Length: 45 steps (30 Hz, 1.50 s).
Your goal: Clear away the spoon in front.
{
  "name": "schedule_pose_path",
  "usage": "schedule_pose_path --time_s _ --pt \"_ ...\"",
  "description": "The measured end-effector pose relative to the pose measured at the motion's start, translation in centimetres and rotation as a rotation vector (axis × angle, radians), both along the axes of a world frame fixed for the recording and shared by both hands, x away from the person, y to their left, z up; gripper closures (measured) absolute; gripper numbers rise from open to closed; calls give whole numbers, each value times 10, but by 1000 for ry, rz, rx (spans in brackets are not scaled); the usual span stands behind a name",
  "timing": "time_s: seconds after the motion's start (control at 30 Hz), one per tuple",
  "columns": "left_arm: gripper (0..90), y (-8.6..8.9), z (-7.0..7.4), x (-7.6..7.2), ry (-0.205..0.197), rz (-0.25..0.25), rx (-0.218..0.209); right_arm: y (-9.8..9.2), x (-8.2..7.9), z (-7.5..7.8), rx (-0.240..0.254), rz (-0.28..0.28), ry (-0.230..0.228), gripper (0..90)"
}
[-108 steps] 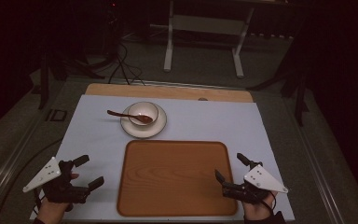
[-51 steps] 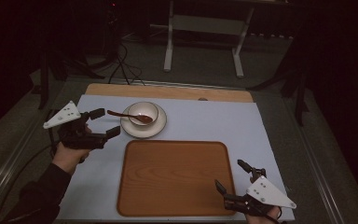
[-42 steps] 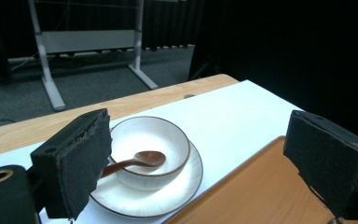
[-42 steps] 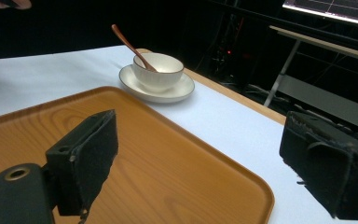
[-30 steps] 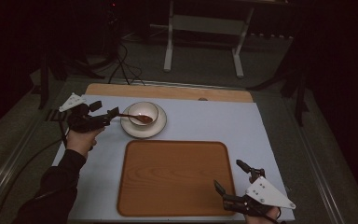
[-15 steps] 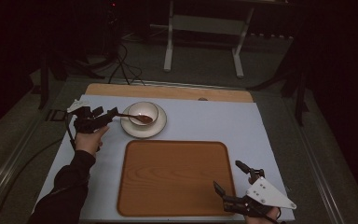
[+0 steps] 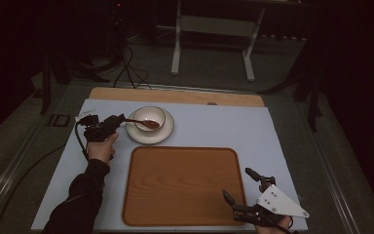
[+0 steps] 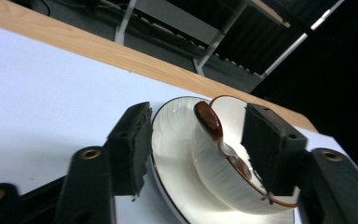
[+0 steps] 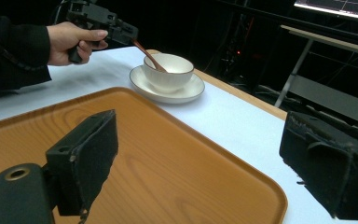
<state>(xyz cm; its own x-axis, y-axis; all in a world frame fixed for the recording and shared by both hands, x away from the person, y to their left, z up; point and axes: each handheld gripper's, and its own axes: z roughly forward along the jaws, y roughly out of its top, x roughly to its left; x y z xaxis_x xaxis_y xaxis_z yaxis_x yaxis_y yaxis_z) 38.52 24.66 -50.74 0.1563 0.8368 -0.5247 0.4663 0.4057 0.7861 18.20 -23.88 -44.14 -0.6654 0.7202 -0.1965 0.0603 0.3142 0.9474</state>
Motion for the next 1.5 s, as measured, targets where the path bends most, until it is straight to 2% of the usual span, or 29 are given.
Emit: schedule_pose_path --time_s 0.03,0.07,0.2,0.3,0.4,0.53,0.6,0.9,1.0,1.1,1.13,1.17,1.2,1.33,1.47,1.5 --pt "468 -2 -2 1 0 23 -27 0 0 0 -1 2 0 114" --pt "513 -2 -3 1 0 30 -33 0 0 0 0 1 3 114" --pt "524 -6 -9 1 -3 70 -67 -1 1 0 3 3 5 114" --pt "593 -8 -13 1 -12 78 -110 -1 2 -1 7 3 9 114" --pt "690 -8 -15 -1 -32 92 -180 -1 2 -1 6 5 10 114" --pt "799 -11 -14 -1 -41 97 -217 -1 2 -1 5 4 12 114" --pt "819 -11 -13 -1 -52 95 -240 -1 3 -1 4 6 13 114" --pt "837 -14 -6 -2 -76 84 -233 -2 2 -1 10 1 11 115" --pt "838 -14 1 -2 -94 75 -233 -2 2 -1 9 1 7 114" --pt "840 -14 7 -2 -97 65 -214 -2 2 -1 8 1 6 114" --pt "841 -14 14 -3 -108 59 -202 -3 2 -1 9 0 6 114" --pt "841 -14 14 -3 -108 59 -202 -3 2 -1 9 0 6 114" --pt "841 -13 21 -4 -107 53 -171 -3 2 0 12 -3 2 114" --pt "842 -9 36 -6 -115 29 -152 -2 2 0 9 -2 2 114" --pt "842 -4 53 -9 -118 19 -113 -1 1 0 5 -3 3 114" --pt "842 -4 53 -9 -118 19 -113 -1 1 0 5 -3 3 114"
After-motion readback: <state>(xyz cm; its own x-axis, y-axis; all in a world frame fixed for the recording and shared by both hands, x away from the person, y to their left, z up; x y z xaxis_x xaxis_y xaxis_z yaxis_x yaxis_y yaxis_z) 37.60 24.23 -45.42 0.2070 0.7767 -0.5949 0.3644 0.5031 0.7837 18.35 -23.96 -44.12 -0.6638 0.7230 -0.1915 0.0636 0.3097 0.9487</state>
